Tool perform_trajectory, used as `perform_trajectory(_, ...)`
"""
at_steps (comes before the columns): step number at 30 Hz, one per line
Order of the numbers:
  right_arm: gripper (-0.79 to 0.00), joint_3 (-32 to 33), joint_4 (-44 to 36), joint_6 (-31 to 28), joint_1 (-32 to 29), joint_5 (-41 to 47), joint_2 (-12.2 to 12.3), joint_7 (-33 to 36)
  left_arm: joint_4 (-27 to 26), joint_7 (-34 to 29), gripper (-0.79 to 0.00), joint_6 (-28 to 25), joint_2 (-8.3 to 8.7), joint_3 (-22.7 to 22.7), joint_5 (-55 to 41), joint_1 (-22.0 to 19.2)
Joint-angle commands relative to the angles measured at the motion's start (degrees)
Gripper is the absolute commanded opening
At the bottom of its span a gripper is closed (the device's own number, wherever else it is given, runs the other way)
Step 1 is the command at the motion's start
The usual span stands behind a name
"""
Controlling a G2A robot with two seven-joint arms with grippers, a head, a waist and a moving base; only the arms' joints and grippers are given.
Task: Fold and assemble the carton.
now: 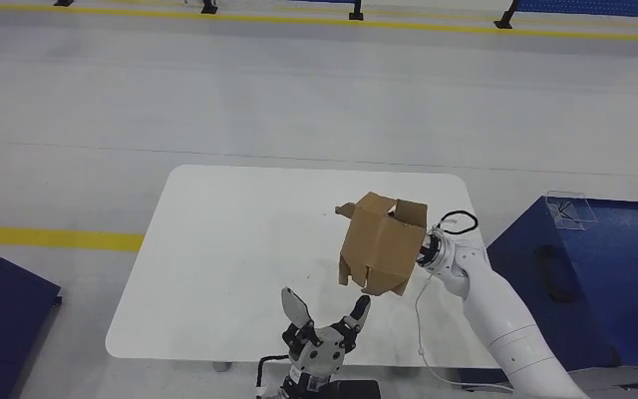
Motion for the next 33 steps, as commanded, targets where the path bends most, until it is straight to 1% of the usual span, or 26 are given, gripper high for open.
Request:
perform_trajectory(1,-0.785,-0.39,-0.17,0.0,-0.15,0.35,0.06,0.03,0.45,-1.14,0.0,0.28,-0.25,0.42,0.78,-0.58)
perform_trajectory(8,-0.785,-1.44,-0.66,0.0,-0.35,1.29,0.55,0.17,1.62,-4.46,0.0,0.35,-1.14,1.04,3.44,-1.7)
perform_trajectory(12,-0.785,-1.77,-0.28,0.0,0.02,2.19,0.9,0.18,1.75,-4.74,0.0,0.27,-1.41,1.21,2.97,-2.06)
perform_trajectory(22,-0.785,-2.77,-0.01,0.0,0.92,4.18,1.51,0.12,0.87,-4.85,0.0,1.45,-1.27,-0.83,3.11,0.14)
perform_trajectory(33,-0.785,-6.29,-1.05,0.0,1.68,6.88,2.23,-0.94,1.61,-4.99,0.0,0.52,-2.2,-1.28,4.92,0.19)
